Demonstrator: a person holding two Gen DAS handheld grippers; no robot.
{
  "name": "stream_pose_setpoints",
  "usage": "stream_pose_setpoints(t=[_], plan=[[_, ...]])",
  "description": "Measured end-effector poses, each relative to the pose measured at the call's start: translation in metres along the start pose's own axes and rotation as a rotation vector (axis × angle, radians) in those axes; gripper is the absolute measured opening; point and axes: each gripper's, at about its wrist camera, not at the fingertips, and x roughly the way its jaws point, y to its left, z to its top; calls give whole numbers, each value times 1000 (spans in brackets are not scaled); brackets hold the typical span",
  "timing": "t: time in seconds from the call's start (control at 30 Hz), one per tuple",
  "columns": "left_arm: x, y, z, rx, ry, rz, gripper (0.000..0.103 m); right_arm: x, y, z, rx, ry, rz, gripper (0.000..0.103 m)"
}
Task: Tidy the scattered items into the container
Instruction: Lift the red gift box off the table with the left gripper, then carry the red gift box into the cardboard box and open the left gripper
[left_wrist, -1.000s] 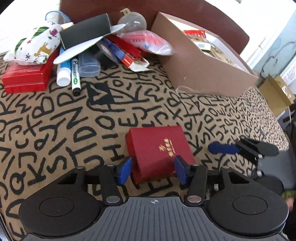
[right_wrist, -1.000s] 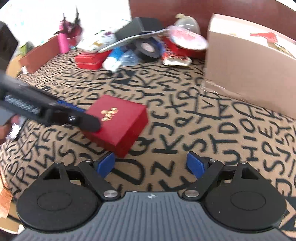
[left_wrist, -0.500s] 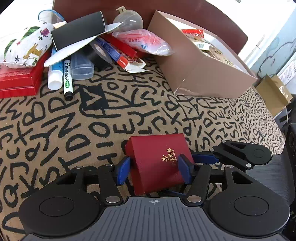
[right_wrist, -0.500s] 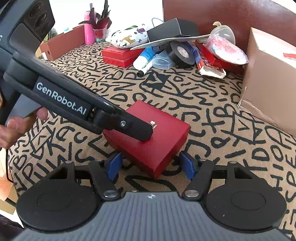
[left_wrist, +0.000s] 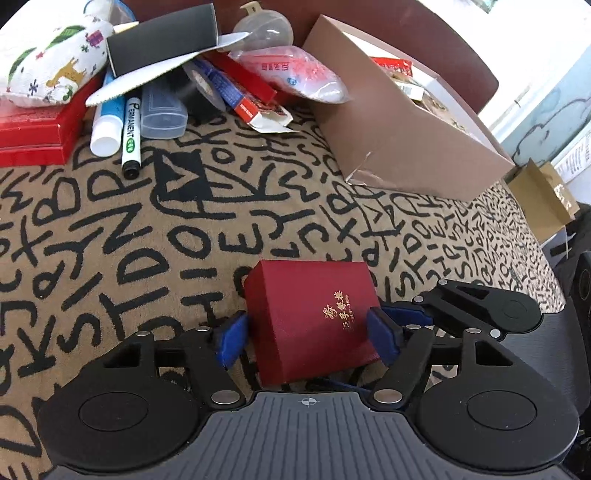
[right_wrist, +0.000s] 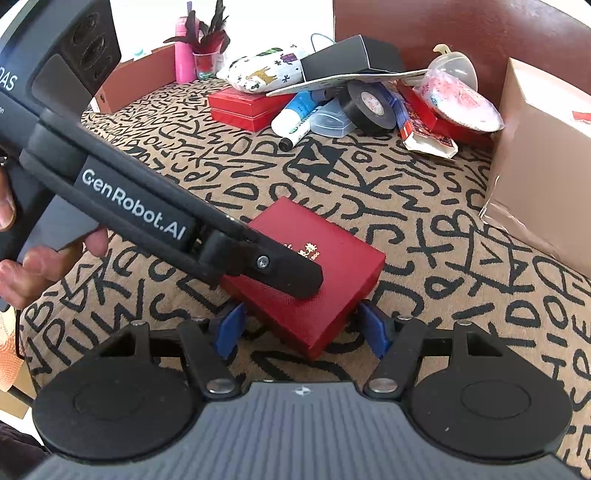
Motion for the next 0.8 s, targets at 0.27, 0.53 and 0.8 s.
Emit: stream_pose_setpoints(t=[0.27,0.53,0.8], plan=[[0,-2,-3,-26,-16,14,70,1,0,0,21,1,-4,69],[-18,-24,-17,-17,-48,54,60,-20,1,-8,59,10,7,63],[-28,-58,-7,13,-111,44,55,-54,-10,-15,66,-54,-44,63]])
